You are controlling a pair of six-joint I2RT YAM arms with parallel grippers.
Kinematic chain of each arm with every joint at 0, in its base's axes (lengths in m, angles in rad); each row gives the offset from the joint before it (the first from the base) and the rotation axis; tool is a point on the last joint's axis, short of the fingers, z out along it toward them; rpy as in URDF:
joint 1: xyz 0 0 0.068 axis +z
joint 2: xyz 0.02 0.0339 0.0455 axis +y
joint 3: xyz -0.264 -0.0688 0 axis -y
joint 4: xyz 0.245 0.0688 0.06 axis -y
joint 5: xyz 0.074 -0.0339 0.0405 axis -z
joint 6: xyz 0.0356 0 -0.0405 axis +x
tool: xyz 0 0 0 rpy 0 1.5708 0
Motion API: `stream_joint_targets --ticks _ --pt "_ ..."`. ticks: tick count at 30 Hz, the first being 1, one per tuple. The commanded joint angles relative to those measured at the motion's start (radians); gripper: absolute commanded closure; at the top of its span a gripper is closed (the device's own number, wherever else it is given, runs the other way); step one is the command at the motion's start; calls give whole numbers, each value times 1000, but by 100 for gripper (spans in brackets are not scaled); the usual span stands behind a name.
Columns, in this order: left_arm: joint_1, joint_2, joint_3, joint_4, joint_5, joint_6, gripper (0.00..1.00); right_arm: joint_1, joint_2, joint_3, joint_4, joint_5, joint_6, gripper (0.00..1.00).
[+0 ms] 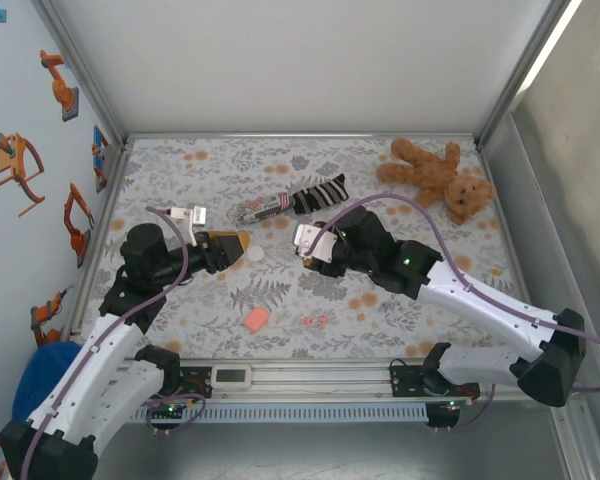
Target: Insert wireless bluetooth earbuds into charging case
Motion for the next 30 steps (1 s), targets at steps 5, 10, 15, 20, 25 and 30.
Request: stream_joint_targets --ticks 5,10,15,20,25,30 --pt "-88 5 43 94 45 -20 40 68 3 61 48 95 -119 51" --pt "-129 34 38 135 57 -23 42 101 11 67 66 120 -125 51" --pt "-172 69 50 156 57 -9 42 114 10 73 73 122 -130 51" --pt "-205 115 71 152 58 14 40 127 11 83 75 128 -133 51" --pt "-237 158 89 160 57 30 40 138 13 87 72 140 -138 51" --pt "-261 197 105 165 57 43 41 146 19 87 73 154 -144 51"
